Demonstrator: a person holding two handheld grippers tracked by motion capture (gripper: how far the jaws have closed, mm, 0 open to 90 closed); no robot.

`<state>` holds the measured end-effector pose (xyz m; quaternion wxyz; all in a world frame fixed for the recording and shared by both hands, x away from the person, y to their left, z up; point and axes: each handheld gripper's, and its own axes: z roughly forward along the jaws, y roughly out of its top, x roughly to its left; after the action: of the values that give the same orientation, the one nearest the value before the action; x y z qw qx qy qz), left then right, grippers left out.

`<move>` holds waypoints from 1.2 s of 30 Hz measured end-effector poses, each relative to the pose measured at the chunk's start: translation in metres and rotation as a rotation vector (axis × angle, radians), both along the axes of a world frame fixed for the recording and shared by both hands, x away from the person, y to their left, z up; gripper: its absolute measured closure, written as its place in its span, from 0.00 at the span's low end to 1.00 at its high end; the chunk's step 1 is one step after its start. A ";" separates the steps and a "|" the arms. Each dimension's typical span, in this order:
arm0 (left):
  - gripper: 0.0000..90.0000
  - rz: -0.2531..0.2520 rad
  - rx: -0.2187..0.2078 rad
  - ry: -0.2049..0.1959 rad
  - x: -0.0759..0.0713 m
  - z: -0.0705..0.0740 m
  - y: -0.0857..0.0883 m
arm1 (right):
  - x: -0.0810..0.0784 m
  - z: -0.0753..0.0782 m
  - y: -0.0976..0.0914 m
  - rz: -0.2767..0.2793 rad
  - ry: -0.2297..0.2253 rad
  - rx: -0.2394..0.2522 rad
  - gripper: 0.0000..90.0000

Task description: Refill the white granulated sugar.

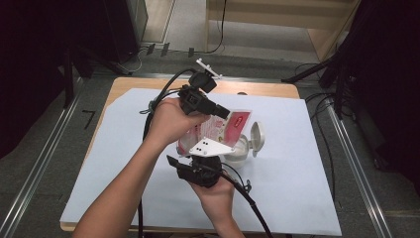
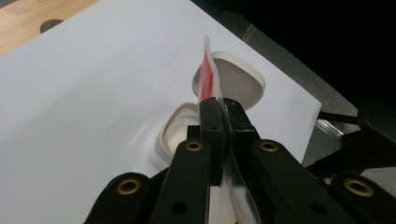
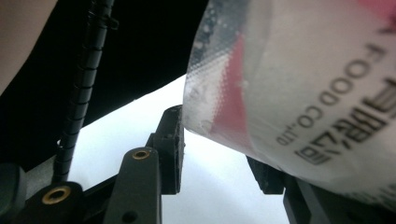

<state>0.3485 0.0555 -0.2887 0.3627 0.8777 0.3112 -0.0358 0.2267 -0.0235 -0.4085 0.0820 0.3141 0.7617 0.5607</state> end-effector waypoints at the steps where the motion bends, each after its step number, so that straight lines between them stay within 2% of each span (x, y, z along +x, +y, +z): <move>1: 0.99 0.002 -0.009 0.001 -0.001 -0.001 0.002 | -0.001 -0.001 0.001 0.003 -0.005 -0.001 0.67; 12: 0.99 0.013 -0.048 -0.005 -0.011 -0.008 0.020 | -0.007 -0.014 0.003 0.027 -0.009 -0.021 0.67; 20: 0.99 0.005 -0.039 0.001 -0.016 -0.011 0.029 | -0.009 -0.024 0.005 0.045 -0.011 -0.043 0.66; 22: 0.99 0.001 -0.025 0.001 -0.017 -0.011 0.031 | -0.010 -0.025 0.005 0.047 -0.013 -0.049 0.66; 23: 0.99 0.004 -0.036 0.010 -0.018 -0.012 0.031 | -0.010 -0.026 0.005 0.047 -0.016 -0.050 0.66; 29: 1.00 0.002 -0.036 0.009 -0.022 -0.015 0.038 | -0.012 -0.032 0.006 0.062 -0.023 -0.066 0.65; 36: 1.00 -0.001 -0.077 0.023 -0.024 -0.021 0.047 | -0.014 -0.037 0.007 0.070 -0.026 -0.088 0.65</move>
<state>0.3247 0.1027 -0.3094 0.3928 0.8627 0.3133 -0.0578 0.2129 -0.0170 -0.4454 0.0860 0.2760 0.7949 0.5335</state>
